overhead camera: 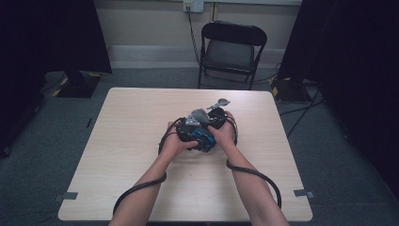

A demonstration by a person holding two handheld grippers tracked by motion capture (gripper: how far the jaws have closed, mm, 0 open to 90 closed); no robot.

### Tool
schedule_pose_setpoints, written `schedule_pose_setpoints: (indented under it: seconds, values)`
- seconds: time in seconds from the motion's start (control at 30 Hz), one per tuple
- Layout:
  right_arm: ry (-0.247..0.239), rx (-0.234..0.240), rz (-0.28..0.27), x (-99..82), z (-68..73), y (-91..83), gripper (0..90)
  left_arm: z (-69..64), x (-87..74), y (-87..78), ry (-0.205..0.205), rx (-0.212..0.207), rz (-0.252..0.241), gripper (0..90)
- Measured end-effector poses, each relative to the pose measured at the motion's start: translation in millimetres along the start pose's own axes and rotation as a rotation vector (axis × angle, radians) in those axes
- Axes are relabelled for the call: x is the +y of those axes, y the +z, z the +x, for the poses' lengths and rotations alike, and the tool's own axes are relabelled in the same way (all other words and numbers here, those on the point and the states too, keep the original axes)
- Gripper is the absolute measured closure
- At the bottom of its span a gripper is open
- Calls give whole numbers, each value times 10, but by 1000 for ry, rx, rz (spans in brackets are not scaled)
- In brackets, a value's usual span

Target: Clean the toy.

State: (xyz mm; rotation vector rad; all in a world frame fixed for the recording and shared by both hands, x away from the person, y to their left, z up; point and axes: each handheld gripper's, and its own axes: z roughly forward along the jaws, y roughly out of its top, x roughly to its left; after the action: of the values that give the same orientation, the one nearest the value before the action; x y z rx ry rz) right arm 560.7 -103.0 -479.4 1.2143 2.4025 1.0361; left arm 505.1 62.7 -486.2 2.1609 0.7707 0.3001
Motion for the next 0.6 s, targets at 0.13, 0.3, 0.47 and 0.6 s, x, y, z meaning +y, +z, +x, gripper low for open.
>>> schedule_pose_setpoints:
  seconds: [0.13, 0.3, 0.47, 0.6]
  values:
    - [-12, 13, 2, -35, 7, 56, 744, 4, 6, 3, 1, -2, 2, 43]
    - [-42, 43, 10, -36, -39, 64, 752, 4, -6, 2, 0, -3, -7, 44]
    - [-70, 63, 29, -28, -87, 43, 753, 1, 7, 3, -1, 0, 3, 43]
    - [-84, 80, 37, -48, -149, 6, 753, 3, 1, 1, 1, -1, 0, 44]
